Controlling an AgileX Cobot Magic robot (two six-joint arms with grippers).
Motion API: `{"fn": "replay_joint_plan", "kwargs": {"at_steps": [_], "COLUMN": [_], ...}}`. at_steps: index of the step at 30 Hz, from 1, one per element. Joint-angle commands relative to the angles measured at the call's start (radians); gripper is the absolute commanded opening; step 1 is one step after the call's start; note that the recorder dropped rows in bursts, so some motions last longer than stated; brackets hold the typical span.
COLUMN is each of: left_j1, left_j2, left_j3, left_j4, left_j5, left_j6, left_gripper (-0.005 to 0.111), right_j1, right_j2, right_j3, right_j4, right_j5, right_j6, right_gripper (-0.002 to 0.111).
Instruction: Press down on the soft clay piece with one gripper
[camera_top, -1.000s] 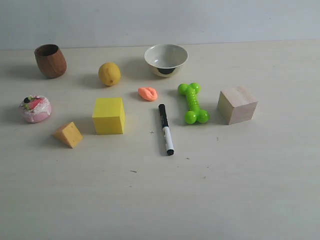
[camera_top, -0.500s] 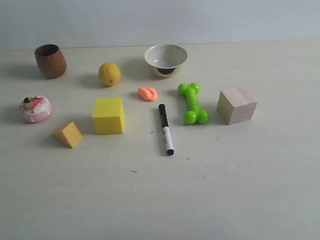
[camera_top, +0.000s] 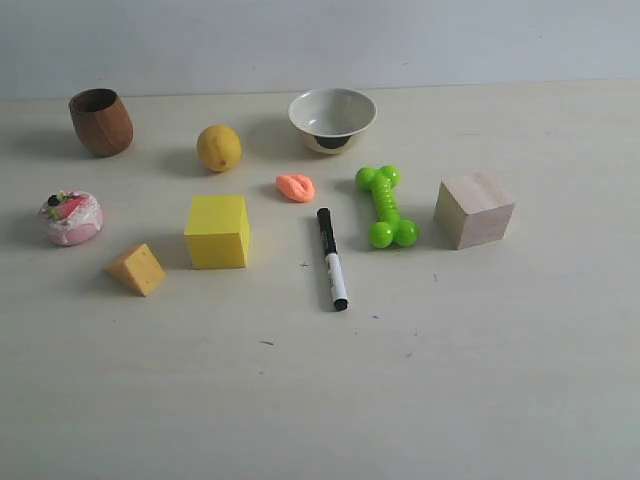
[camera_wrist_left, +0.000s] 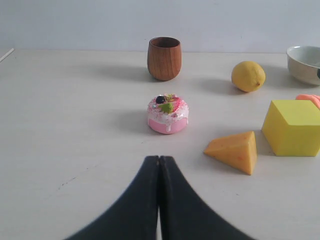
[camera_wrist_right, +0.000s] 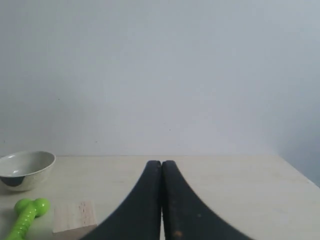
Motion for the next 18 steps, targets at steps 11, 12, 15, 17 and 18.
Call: {"fn": "replay_joint_plan", "kwargs": {"at_steps": [11, 12, 15, 17, 18], "left_j1": [-0.005, -0.005, -0.005, -0.005, -0.005], "left_j2": [-0.002, -0.002, -0.002, -0.002, -0.002], "left_j3": [-0.003, -0.003, -0.003, -0.003, -0.003], "left_j4": [-0.006, -0.006, -0.006, -0.006, -0.006], "left_j5": [-0.011, -0.011, -0.011, -0.011, -0.011], "left_j6": [-0.003, -0.003, -0.003, -0.003, -0.003], "left_gripper": [0.0, 0.0, 0.0, 0.0, 0.0], "right_j1": [-0.006, -0.006, -0.006, -0.006, -0.006], "right_j2": [-0.007, -0.007, -0.007, -0.007, -0.005], "right_j3": [0.004, 0.004, -0.025, -0.053, -0.07], "right_j4": [0.015, 0.008, -0.015, -0.017, -0.017], "right_j5": [-0.265, -0.266, -0.257, -0.241, -0.226], "right_j6": [0.209, 0.216, 0.216, 0.219, 0.221], "right_gripper": [0.0, 0.0, 0.0, 0.0, 0.0]}}
